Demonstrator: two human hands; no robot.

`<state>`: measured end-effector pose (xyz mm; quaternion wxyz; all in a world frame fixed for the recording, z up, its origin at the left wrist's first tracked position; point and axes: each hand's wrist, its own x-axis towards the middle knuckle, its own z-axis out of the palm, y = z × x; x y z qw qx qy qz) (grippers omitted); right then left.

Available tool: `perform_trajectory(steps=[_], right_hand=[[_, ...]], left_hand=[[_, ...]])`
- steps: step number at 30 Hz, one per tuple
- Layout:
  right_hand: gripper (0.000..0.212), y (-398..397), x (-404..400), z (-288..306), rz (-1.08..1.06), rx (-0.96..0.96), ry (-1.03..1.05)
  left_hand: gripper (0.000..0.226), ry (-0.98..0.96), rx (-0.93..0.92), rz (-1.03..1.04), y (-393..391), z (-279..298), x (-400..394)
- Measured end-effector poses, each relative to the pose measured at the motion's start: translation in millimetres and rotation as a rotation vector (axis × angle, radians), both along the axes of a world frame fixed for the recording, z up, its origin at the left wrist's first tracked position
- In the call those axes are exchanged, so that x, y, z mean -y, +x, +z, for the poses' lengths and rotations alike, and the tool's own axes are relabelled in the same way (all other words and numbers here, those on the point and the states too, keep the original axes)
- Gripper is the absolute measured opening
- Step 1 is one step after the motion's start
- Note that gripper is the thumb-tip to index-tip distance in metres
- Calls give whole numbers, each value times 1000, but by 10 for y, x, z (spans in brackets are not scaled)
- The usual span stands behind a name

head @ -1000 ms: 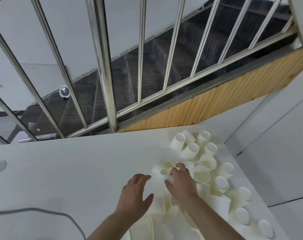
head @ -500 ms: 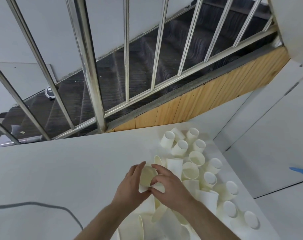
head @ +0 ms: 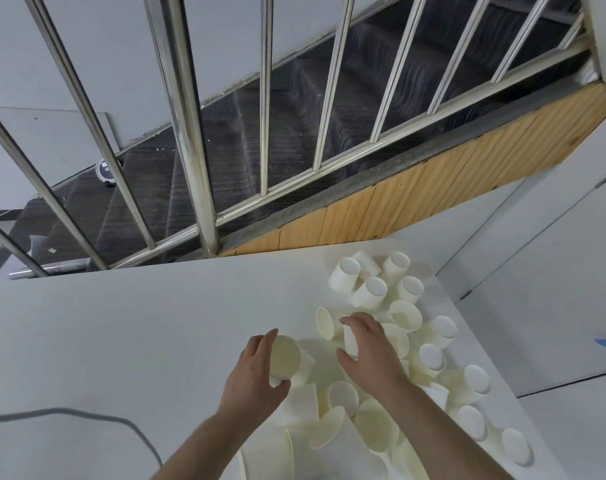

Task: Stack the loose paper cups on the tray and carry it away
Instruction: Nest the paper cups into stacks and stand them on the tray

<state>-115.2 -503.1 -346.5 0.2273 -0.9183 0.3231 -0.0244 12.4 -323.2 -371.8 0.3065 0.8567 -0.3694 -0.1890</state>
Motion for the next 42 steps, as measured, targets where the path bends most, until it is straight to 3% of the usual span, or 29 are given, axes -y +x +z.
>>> perform_trajectory(steps=[5, 16, 24, 42], right_hand=[[60, 231, -186, -50, 214, -136, 93], [80, 801, -472, -276, 263, -307, 46], [70, 972, -570, -451, 278, -443, 30], [81, 462, -873, 114, 168, -6, 45]], left_hand=[[80, 14, -13, 38, 93, -41, -77], [81, 54, -4, 129, 318, -133, -428], [79, 61, -9, 161, 391, -154, -603], [77, -84, -13, 73, 224, 110, -642]])
